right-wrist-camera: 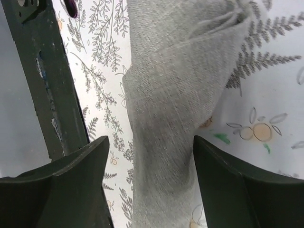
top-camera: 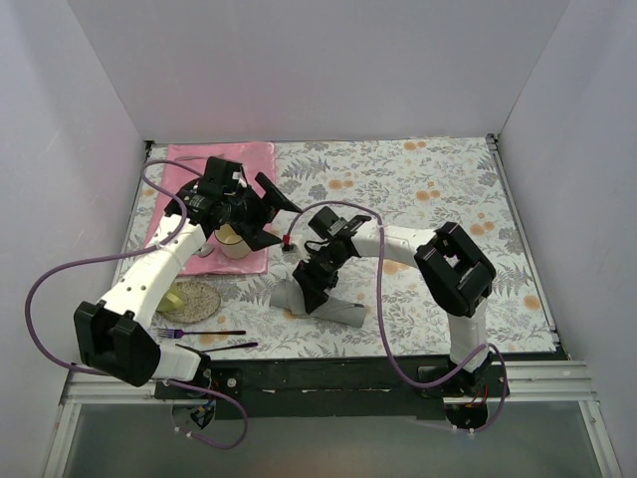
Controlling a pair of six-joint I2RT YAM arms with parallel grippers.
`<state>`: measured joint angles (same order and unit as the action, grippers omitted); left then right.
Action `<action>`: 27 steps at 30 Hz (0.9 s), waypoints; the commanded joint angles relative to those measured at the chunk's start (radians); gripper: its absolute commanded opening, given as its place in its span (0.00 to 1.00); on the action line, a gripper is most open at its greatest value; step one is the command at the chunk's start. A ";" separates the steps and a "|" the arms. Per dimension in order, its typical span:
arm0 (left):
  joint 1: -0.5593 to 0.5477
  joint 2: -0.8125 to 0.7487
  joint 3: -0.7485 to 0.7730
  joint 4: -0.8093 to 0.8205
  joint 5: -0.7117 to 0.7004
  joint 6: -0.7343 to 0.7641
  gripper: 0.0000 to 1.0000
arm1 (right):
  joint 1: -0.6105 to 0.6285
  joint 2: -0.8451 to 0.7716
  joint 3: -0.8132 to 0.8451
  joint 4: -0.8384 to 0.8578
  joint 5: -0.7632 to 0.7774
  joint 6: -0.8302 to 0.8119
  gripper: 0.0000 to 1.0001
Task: Fold the napkin, place the utensils inside, and roll it up
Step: Roll the napkin with the utensil
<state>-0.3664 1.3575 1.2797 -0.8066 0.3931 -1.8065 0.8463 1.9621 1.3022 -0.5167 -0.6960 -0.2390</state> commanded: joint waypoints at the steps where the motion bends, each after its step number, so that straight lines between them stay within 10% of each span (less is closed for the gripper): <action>1: 0.009 -0.032 0.067 0.004 -0.022 0.052 0.88 | -0.056 -0.104 0.060 -0.046 0.027 0.084 0.81; 8: 0.009 -0.024 0.151 0.050 0.030 0.147 0.91 | -0.203 -0.310 0.129 -0.225 0.226 0.237 0.86; 15: 0.011 -0.050 0.342 0.058 0.018 0.237 0.98 | -0.233 -0.671 0.273 -0.537 0.806 0.458 0.99; 27: 0.011 -0.297 0.339 0.282 -0.219 0.289 0.98 | -0.231 -1.052 0.158 -0.482 0.926 0.658 0.99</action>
